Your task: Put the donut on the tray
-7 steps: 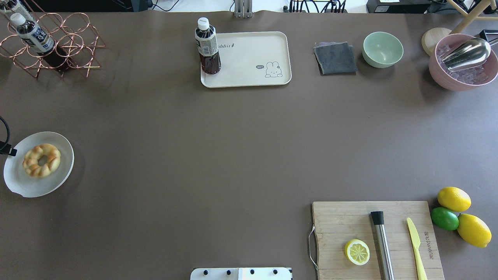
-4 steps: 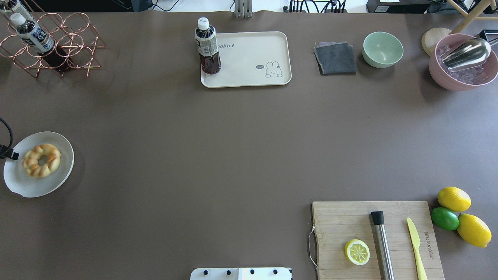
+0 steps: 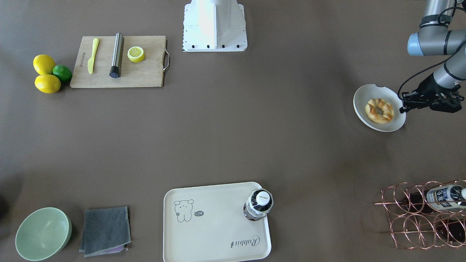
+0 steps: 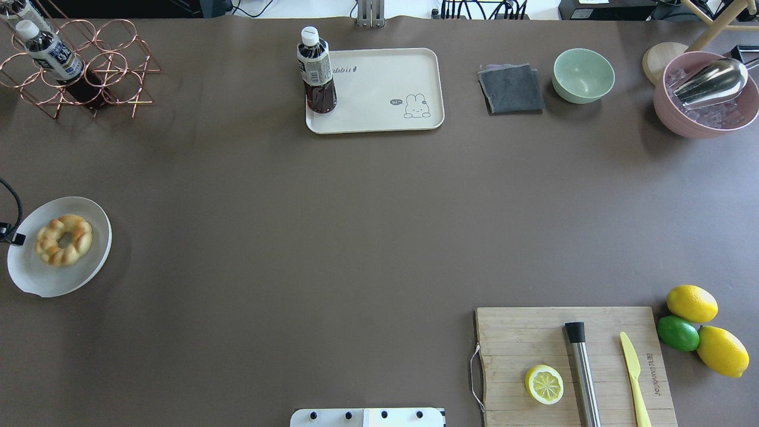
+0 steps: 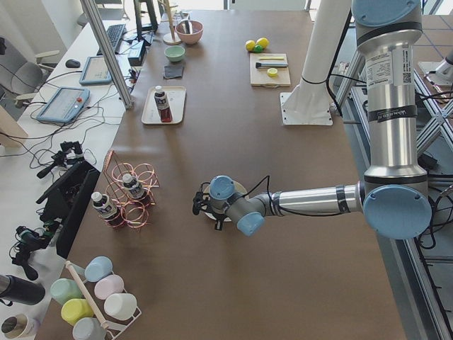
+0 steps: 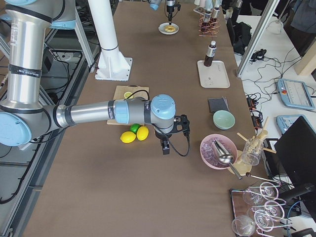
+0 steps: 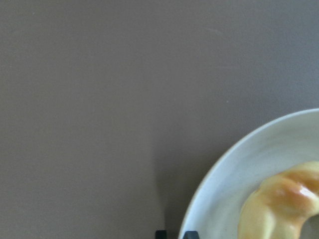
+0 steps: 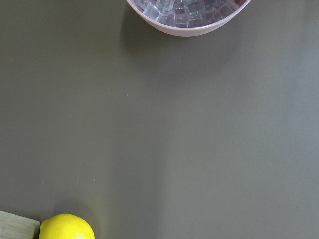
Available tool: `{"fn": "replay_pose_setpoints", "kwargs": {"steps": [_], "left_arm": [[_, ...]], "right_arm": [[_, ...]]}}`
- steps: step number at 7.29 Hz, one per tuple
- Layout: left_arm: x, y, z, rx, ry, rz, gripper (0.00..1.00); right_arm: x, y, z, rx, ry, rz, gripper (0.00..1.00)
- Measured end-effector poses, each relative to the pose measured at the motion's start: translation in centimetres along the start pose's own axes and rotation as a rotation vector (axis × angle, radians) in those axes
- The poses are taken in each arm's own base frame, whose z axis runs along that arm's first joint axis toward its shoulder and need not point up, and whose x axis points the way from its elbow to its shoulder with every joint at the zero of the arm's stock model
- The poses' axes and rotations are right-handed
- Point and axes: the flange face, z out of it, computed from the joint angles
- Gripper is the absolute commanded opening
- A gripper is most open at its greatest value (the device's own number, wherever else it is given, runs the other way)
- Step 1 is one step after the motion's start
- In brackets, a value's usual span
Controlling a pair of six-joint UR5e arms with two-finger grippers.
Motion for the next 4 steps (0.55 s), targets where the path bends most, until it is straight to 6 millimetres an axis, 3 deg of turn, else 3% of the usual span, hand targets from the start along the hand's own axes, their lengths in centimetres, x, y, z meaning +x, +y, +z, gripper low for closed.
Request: {"fn": "replay_pose_setpoints", "kwargs": {"steps": [2, 4], "left_arm": [[1.2, 0.0, -0.6, -0.029, 0.056, 0.006, 0.00], [4.1, -0.9, -3.3, -0.068, 0.172, -0.032, 0.00]], "right_arm": [[-0.3, -0.2, -0.2, 0.005, 0.001, -0.004, 1.00], [-2.0, -1.8, -1.1, 0.026, 0.001, -0.012, 1.00]]}}
